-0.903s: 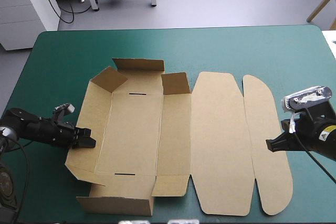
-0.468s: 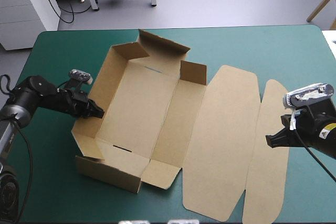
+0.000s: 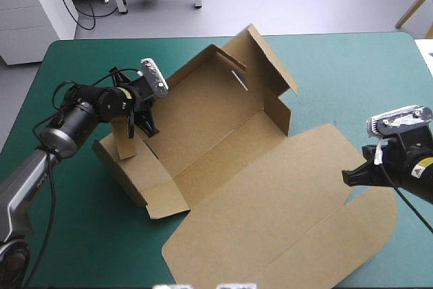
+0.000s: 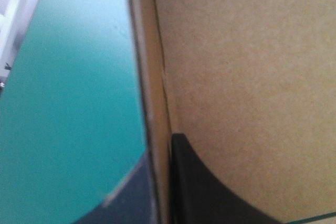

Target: Fold the box

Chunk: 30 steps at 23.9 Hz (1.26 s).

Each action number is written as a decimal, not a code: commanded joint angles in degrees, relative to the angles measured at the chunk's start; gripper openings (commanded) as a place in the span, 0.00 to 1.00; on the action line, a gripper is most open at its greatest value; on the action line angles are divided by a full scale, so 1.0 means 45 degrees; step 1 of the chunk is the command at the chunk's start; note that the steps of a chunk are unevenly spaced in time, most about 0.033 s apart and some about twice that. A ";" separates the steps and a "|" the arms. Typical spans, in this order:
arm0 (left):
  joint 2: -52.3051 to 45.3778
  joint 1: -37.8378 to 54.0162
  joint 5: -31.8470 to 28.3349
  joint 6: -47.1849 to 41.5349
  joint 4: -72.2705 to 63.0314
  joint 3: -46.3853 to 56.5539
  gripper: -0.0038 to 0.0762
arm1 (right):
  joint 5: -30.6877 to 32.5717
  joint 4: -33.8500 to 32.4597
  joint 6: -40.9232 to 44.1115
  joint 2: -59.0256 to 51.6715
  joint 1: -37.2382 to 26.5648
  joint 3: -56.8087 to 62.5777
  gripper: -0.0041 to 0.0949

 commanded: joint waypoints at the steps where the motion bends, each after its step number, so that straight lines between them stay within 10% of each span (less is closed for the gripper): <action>1: -0.0503 -0.0992 -0.1500 0.0194 0.1442 -0.0464 0.04 | -0.0798 0.0034 0.0053 -0.0082 -0.0079 -0.0279 0.02; 18: -0.0069 -0.3986 -0.3119 -0.0027 0.7001 -0.0254 0.04 | -0.0827 0.0034 0.0053 -0.0082 -0.0079 -0.0279 0.02; 30: -0.0050 -0.6508 0.0439 -1.0360 1.7839 0.2028 0.04 | -0.2325 0.0350 0.0095 -0.0082 -0.0079 -0.0279 0.02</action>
